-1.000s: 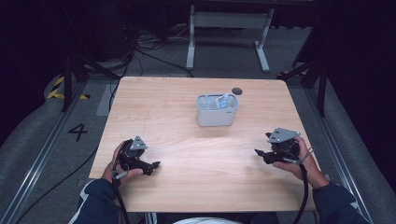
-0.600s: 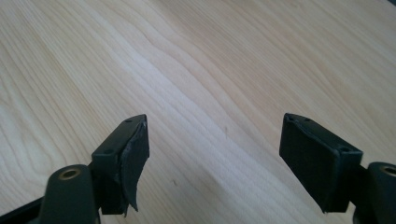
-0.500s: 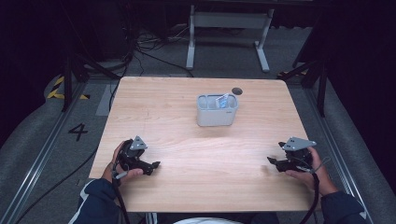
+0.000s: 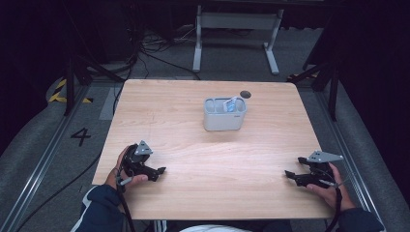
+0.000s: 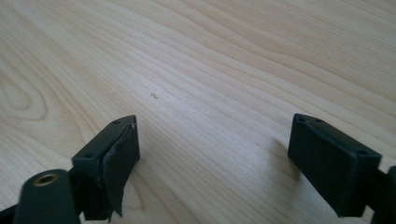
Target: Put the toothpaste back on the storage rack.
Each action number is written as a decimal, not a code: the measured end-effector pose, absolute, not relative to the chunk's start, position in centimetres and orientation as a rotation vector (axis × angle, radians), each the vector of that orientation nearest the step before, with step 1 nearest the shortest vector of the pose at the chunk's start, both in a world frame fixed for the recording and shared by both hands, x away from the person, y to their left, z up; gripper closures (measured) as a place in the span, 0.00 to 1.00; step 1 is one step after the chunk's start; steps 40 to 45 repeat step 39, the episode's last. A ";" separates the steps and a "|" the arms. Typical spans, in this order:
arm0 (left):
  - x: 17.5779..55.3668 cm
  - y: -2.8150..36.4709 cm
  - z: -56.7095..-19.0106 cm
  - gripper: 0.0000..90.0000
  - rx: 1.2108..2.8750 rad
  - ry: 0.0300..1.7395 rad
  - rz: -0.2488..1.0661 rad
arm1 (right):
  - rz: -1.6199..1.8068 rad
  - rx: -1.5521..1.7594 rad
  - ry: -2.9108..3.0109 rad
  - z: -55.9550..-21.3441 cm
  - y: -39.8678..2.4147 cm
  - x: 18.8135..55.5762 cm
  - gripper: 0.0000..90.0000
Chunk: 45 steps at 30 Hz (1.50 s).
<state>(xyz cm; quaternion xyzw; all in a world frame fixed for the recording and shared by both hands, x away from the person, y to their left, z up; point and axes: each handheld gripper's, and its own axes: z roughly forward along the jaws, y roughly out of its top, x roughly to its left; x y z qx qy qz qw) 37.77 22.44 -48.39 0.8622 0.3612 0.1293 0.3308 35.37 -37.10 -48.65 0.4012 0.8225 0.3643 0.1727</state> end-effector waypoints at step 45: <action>37.9 22.3 -48.3 0.00 2.254 0.980 0.353 | 1.046 1.090 2.370 -48.7 -37.5 35.7 0.17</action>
